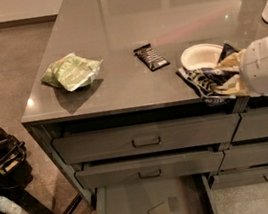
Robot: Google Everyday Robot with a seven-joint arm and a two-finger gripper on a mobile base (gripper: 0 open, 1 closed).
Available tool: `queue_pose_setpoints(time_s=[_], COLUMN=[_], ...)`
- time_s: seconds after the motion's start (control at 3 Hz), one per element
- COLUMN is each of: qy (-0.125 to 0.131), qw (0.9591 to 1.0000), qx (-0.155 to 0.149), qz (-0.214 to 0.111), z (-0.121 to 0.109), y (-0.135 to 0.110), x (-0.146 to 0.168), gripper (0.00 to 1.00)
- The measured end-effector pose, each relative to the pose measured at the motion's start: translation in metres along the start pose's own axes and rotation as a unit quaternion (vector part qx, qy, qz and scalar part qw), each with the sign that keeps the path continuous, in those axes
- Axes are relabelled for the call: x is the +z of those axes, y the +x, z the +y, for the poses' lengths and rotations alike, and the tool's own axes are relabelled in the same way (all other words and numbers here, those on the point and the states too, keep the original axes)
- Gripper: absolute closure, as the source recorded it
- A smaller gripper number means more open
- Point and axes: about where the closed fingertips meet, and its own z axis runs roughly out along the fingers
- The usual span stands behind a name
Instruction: Pick blue chip bag from bottom drawer and place on counter
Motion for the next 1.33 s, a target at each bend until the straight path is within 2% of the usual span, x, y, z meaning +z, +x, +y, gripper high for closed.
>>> queue_pose_setpoints(time_s=[0.33, 0.67, 1.0, 1.33], qy=[-0.005, 0.009, 0.016, 0.002], qw=[0.9982, 0.9945, 0.9917, 0.9875], qx=[-0.021, -0.054, -0.072, -0.077], qz=[-0.057, -0.089, -0.105, -0.137], z=[-0.016, -0.043, -0.072, -0.083], y=[-0.033, -0.069, -0.095, -0.113], x=[0.002, -0.003, 0.001, 0.031], gripper=[1.0, 1.0, 1.0, 1.0])
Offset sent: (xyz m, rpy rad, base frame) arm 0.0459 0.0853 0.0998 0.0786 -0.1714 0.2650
